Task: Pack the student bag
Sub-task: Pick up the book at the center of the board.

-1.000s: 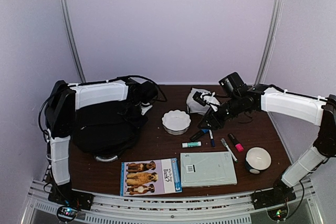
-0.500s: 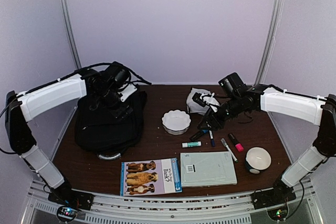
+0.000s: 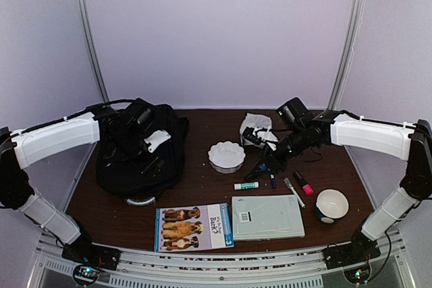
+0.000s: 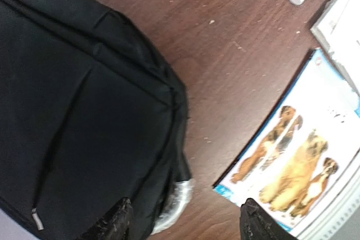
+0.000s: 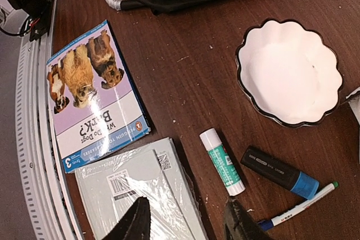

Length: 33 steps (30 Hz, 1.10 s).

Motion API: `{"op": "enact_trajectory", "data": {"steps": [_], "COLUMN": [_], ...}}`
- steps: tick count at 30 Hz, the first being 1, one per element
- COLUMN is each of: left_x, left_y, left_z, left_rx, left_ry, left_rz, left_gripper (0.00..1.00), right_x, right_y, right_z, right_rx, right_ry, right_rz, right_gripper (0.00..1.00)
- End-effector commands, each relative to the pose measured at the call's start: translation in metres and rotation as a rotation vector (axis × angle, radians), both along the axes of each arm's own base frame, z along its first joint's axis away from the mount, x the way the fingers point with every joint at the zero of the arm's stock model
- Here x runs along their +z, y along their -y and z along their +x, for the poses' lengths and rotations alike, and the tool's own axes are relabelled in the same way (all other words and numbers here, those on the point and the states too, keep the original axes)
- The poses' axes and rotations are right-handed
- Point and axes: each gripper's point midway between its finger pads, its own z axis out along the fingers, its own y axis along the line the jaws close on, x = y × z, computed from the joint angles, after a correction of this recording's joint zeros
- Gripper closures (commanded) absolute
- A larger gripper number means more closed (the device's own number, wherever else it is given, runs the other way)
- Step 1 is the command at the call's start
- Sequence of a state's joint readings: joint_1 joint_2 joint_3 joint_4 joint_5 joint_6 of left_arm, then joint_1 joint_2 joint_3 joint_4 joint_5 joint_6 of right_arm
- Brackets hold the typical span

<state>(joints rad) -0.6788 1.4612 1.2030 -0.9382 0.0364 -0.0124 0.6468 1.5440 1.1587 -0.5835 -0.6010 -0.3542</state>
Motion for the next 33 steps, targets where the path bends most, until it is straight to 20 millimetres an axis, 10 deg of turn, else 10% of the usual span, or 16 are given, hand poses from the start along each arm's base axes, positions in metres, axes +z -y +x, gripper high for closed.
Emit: {"op": "enact_trajectory", "data": {"steps": [1,19,33], "left_x": [0.007,-0.068,-0.089], "left_y": [0.022,0.000,0.008], "left_z": [-0.014,-0.074,-0.072], "left_rx": [0.047,0.388,0.462], "left_ry": [-0.073,-0.330,-0.353], "left_rz": [-0.162,-0.244,-0.318], "left_gripper": [0.34,0.37,0.38], "right_x": [-0.008,-0.070,-0.111], "right_y": [-0.001,-0.069,-0.088], "right_z": [-0.013,-0.148,-0.163], "right_rx": [0.062,0.528,0.583], "right_ry": [0.022,0.300,0.362], "right_rz": [-0.069,-0.348,-0.407], "right_gripper": [0.56,0.59,0.57]}}
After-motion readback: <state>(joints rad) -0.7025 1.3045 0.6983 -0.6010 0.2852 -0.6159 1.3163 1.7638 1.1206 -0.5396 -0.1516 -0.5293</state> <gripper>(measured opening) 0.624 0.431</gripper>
